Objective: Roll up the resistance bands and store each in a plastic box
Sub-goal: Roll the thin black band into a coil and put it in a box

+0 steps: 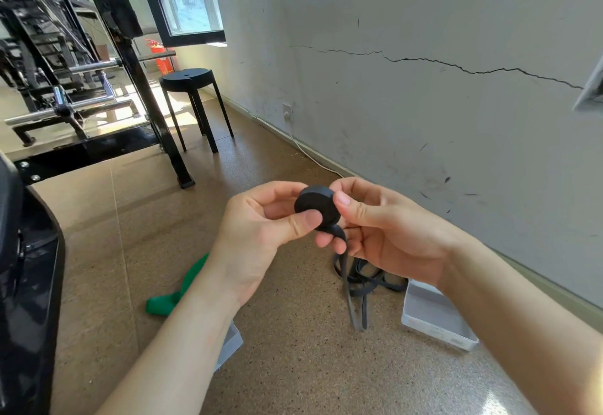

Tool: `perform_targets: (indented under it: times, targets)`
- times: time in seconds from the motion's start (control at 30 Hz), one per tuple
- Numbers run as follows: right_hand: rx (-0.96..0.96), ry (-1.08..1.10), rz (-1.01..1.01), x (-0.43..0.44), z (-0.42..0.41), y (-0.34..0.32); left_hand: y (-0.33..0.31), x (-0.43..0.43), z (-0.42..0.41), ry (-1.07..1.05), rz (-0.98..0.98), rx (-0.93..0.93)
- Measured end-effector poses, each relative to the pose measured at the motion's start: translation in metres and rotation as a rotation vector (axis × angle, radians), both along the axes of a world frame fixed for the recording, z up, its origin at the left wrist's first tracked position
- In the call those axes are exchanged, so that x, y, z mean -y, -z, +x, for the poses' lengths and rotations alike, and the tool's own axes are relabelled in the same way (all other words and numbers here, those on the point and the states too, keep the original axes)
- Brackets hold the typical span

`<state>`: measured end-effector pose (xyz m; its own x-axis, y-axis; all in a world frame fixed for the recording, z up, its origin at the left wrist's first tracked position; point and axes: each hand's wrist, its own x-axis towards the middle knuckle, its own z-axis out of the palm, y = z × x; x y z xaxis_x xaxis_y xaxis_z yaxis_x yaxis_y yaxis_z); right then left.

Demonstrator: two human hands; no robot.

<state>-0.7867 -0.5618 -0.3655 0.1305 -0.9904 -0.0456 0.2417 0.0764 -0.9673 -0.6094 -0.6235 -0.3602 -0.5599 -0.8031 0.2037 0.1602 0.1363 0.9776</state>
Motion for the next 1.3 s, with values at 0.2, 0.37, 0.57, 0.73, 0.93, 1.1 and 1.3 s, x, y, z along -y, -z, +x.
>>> perform_targets:
  times: [0.2, 0.37, 0.57, 0.73, 0.93, 1.1, 1.3]
  targets:
    - [-0.200, -0.098, 0.035, 0.000, 0.001, -0.005, -0.008, 0.000, 0.003, -0.076, -0.211, 0.156]
    - [-0.362, -0.057, 0.065, -0.001, -0.001, -0.005, -0.012, -0.005, 0.004, -0.078, -0.414, 0.357]
    - [-0.430, -0.038, 0.106, -0.002, -0.005, -0.005, -0.005, -0.002, 0.005, -0.115, -0.646, 0.469]
    - [-0.284, 0.023, 0.063, 0.000, -0.006, -0.001, -0.002, 0.000, 0.004, -0.095, -0.517, 0.382]
    - [-0.041, -0.012, 0.001, 0.001, -0.003, -0.001, 0.000, -0.001, -0.002, -0.038, -0.046, 0.061]
    - [-0.246, -0.067, 0.057, -0.003, -0.002, -0.005, -0.008, 0.001, 0.005, -0.110, -0.171, 0.175]
    - [-0.313, -0.033, 0.021, 0.000, -0.001, 0.000, -0.010, 0.002, 0.009, -0.112, -0.439, 0.423]
